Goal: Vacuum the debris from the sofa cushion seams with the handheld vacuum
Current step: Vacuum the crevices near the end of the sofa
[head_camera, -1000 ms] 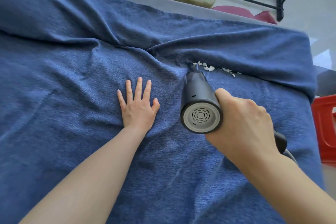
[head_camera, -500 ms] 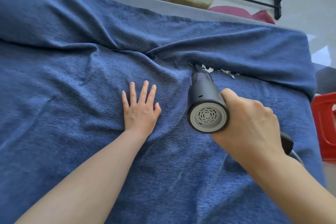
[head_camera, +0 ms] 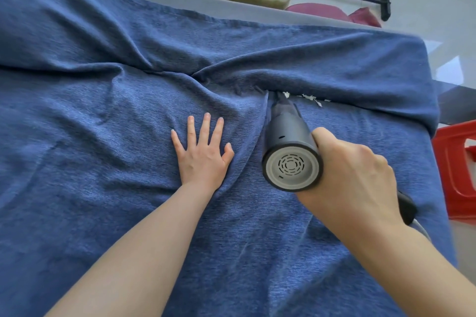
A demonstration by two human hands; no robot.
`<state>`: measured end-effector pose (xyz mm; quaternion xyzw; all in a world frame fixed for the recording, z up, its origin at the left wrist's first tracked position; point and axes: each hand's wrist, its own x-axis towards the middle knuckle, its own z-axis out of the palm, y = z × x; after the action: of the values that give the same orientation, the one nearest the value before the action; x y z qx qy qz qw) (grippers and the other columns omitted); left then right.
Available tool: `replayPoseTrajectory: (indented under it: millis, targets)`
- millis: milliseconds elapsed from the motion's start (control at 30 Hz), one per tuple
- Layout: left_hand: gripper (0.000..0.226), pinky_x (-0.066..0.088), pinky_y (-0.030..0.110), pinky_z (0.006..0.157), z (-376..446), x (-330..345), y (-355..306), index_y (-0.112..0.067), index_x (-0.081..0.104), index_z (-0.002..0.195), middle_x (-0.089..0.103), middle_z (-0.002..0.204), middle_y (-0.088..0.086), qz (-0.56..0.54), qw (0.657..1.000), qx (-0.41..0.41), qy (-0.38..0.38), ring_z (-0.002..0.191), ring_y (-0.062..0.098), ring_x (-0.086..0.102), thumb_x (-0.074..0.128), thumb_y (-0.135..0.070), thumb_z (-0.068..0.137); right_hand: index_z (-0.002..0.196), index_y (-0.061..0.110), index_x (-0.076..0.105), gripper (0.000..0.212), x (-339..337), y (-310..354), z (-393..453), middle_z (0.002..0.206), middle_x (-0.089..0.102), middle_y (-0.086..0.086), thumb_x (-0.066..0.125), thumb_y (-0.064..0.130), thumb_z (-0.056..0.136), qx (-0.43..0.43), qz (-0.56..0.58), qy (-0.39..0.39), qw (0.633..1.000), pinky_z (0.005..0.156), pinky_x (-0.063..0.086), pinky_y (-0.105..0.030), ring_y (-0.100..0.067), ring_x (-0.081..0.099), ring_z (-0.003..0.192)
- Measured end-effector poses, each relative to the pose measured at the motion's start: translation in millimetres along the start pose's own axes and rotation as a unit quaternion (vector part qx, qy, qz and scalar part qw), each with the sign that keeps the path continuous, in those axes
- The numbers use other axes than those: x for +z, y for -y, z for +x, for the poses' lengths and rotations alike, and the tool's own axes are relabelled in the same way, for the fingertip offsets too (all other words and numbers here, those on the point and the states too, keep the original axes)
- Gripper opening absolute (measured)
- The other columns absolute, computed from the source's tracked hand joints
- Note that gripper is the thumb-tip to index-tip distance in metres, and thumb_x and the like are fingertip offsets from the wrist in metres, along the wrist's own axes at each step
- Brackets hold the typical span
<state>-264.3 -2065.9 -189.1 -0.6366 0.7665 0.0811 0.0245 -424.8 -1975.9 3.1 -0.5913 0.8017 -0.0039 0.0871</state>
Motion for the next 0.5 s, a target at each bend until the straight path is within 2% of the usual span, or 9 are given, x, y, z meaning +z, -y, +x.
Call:
replayPoseTrajectory:
  millis: [100,233,333,500]
  targets:
    - [0.063,-0.004,0.061,0.116,0,0,-1,-0.034,0.005,0.155,0.0,0.164,-0.005,-0.002,1.0,0.001,-0.003,0.15,0.027,-0.008,0.018,-0.053,0.097,0.08,0.022,0.035,0.031,-1,-3,-2,0.058,0.034,0.008,0.061,0.039,0.08,0.002,-0.01,0.018,1.0,0.059,0.032,-0.035,-0.03,0.036,0.06]
    - [0.068,-0.002,0.061,0.117,1,1,-1,-0.034,0.009,0.155,0.006,0.164,-0.004,0.006,1.0,0.002,-0.008,0.151,0.027,-0.004,0.005,-0.056,0.09,0.078,0.022,0.034,0.034,-6,-6,-5,0.057,0.035,0.008,0.063,0.038,0.077,0.006,-0.005,0.017,1.0,0.059,0.03,-0.035,-0.022,0.028,0.05]
    - [0.07,-0.002,0.062,0.116,0,1,0,-0.034,0.01,0.155,0.007,0.164,-0.004,0.004,1.0,0.0,-0.009,0.151,0.027,-0.003,0.003,-0.056,0.089,0.076,0.021,0.032,0.035,-12,-8,-8,0.057,0.036,0.007,0.063,0.039,0.077,0.017,0.0,0.015,1.0,0.059,0.03,-0.035,-0.016,0.023,0.048]
    - [0.063,-0.004,0.061,0.117,-1,0,-1,-0.034,0.004,0.155,0.001,0.164,-0.004,0.006,1.0,0.0,0.001,0.15,0.027,-0.007,0.015,-0.054,0.096,0.081,0.021,0.037,0.028,-10,-12,-1,0.059,0.035,0.006,0.061,0.035,0.078,0.029,-0.008,0.025,0.999,0.06,0.032,-0.035,-0.031,0.037,0.059]
